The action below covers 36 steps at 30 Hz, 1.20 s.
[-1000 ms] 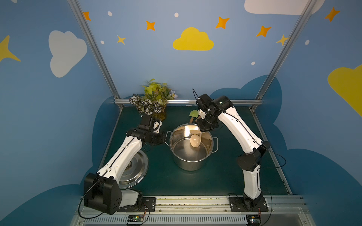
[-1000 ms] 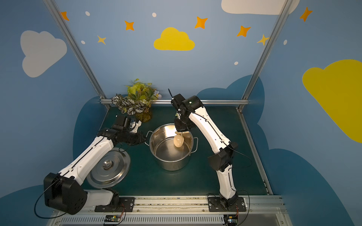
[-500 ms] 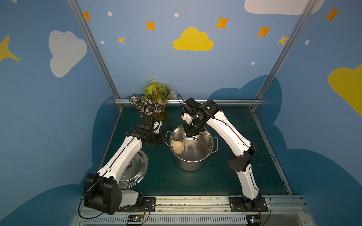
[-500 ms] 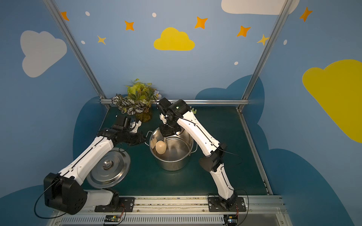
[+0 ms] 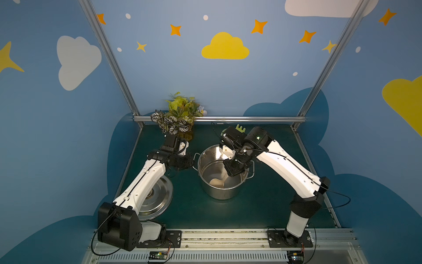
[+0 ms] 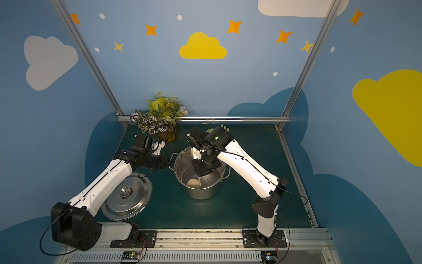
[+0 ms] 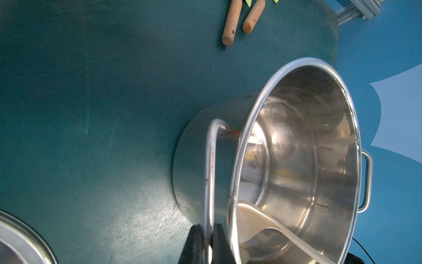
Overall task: Stir the soup with a spoon
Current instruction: Stir the soup in the pan with a stick.
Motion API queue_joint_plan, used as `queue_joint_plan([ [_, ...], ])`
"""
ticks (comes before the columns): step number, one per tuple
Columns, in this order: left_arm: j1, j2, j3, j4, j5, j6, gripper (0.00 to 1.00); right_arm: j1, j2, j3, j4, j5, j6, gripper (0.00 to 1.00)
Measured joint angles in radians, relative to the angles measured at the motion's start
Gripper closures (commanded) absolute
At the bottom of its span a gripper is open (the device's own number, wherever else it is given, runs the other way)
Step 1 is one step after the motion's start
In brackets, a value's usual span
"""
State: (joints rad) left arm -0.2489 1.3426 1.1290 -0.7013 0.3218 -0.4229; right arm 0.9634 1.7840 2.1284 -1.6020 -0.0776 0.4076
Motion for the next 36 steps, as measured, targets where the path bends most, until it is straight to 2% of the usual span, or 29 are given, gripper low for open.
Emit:
queue_joint_plan([
  [6,0.000,0.000,0.000,0.000,0.000,0.000,0.97,-0.079,-0.097,-0.165,0.000,0.070,0.016,1.00],
  [12,-0.001,-0.002,0.000,-0.001,0.000,-0.001,0.98,-0.195,-0.083,-0.156,0.000,0.106,0.006,1.00],
  [16,-0.002,-0.004,-0.003,0.000,0.001,-0.004,0.97,-0.237,-0.014,-0.066,0.000,0.124,-0.005,1.00],
  [23,-0.002,-0.008,-0.007,0.000,0.000,-0.004,0.97,-0.249,0.182,0.146,0.000,0.124,-0.020,1.00],
  [30,-0.002,-0.010,-0.010,0.003,0.000,-0.004,0.97,-0.228,0.341,0.370,0.001,0.019,-0.025,1.00],
  [36,-0.002,-0.011,-0.011,0.003,0.000,-0.004,0.97,-0.153,0.359,0.419,0.001,-0.100,-0.026,1.00],
])
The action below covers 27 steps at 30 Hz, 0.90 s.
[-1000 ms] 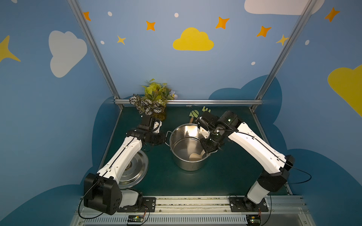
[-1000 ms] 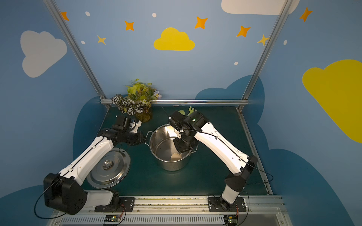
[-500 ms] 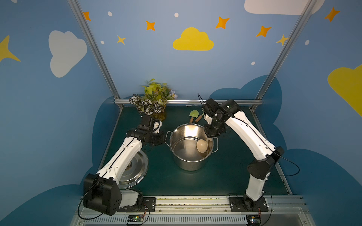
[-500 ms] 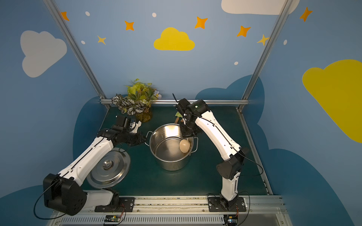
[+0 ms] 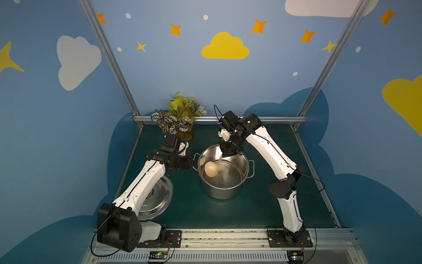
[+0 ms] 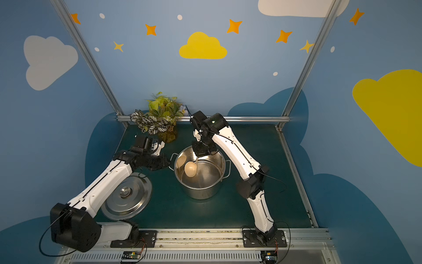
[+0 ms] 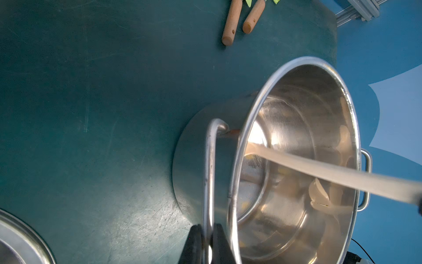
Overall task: Stir the soup with a spoon
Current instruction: Stir the soup in the pan with a stick.
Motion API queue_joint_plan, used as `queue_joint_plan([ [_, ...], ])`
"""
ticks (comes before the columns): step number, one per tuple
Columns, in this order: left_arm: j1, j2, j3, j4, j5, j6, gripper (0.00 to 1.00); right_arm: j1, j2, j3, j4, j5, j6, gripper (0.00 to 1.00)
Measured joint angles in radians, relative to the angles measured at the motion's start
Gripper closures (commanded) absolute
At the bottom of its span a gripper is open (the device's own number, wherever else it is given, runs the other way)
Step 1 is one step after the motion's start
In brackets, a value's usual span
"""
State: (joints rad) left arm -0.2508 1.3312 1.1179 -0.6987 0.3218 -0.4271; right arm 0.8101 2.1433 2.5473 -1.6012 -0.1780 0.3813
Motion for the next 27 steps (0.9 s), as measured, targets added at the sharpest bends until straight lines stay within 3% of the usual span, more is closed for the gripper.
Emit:
queue_joint_plan([
  [8,0.000,0.000,0.000,0.000,0.000,0.000,0.97,0.080,-0.055,-0.110,-0.001,-0.019,-0.009,1.00],
  [17,0.000,0.000,0.000,0.000,0.000,0.000,0.97,0.106,-0.299,-0.395,-0.001,0.042,-0.011,1.00],
  [27,0.000,-0.001,-0.002,0.001,0.000,0.001,0.97,-0.064,-0.419,-0.562,-0.001,0.125,-0.003,1.00],
])
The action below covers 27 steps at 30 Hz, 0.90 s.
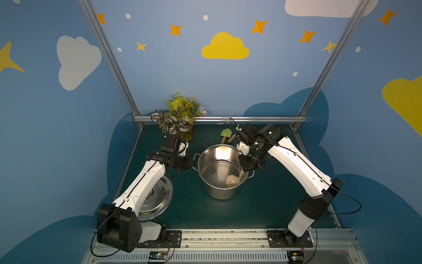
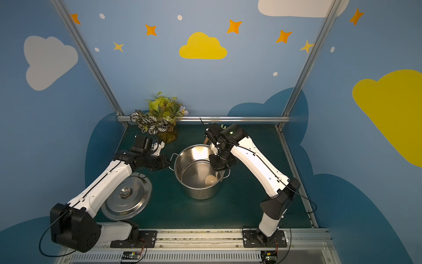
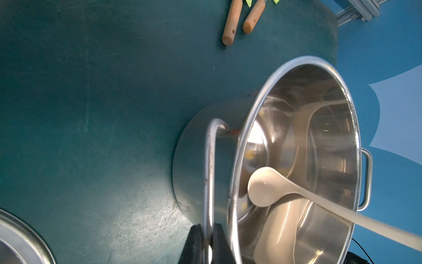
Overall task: Stir the soup with a spoon
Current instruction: Stir the soup in the pan with a stick.
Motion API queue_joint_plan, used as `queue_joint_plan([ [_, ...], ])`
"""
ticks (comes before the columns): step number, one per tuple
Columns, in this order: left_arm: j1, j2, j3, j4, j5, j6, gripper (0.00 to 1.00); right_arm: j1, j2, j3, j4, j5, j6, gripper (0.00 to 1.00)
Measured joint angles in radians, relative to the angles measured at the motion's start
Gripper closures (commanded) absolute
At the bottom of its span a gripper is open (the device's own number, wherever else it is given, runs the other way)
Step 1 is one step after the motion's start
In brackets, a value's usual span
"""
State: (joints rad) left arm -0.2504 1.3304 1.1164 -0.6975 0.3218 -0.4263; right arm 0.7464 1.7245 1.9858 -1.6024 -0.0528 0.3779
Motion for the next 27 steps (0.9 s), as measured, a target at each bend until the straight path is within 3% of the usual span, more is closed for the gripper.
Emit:
queue_joint_plan([
  [8,0.001,0.000,0.000,0.000,0.000,0.000,0.97,-0.093,0.099,0.114,0.000,0.017,-0.037,1.00],
  [15,0.001,-0.005,-0.005,0.003,0.006,-0.001,0.98,-0.098,0.311,0.378,0.002,0.002,-0.045,1.00],
  [20,0.003,-0.010,-0.013,0.009,0.006,-0.001,0.97,-0.052,0.418,0.530,0.006,-0.047,-0.046,1.00],
  [27,0.003,-0.010,-0.014,0.011,0.007,-0.003,0.97,0.054,0.459,0.571,0.005,-0.098,-0.045,1.00],
])
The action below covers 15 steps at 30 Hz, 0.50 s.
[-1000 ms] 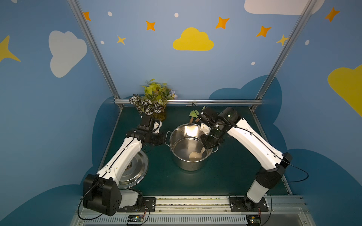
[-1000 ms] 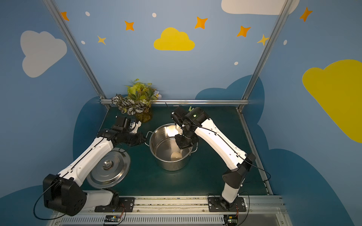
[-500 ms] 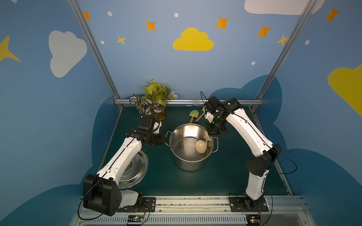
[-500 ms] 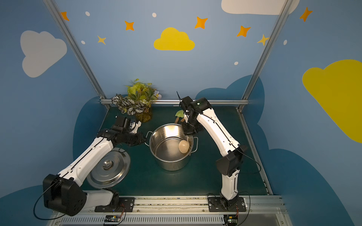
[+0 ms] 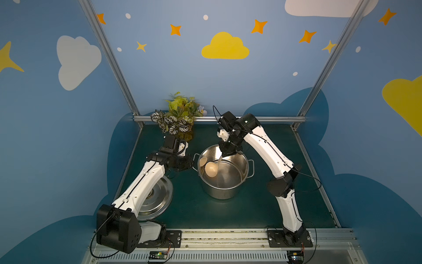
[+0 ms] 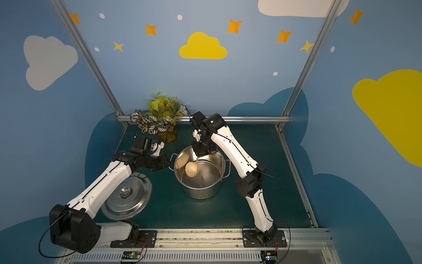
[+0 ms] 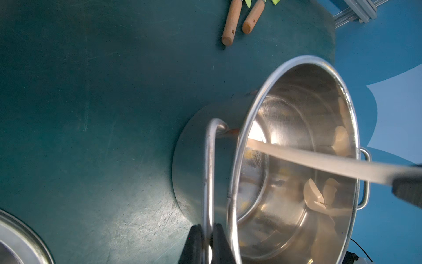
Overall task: Stir the soup with a spoon
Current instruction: Stir the soup in the pan with a stick.
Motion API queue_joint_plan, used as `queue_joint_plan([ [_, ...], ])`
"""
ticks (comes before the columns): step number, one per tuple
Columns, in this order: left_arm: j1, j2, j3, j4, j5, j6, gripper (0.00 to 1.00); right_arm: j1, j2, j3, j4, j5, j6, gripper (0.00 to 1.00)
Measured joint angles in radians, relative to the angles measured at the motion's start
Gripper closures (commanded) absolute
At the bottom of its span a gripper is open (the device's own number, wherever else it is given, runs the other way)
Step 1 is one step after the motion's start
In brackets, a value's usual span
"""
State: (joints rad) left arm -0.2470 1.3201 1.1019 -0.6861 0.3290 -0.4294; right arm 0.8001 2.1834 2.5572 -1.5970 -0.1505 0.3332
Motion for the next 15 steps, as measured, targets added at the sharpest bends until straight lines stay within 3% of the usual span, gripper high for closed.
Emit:
queue_joint_plan([
  [5,0.000,0.000,-0.001,0.000,-0.001,0.000,0.97,0.075,-0.026,-0.051,0.003,0.008,0.000,1.00],
  [15,0.000,0.000,-0.001,0.003,0.001,-0.001,0.97,0.152,-0.294,-0.389,-0.002,0.077,0.021,1.00],
])
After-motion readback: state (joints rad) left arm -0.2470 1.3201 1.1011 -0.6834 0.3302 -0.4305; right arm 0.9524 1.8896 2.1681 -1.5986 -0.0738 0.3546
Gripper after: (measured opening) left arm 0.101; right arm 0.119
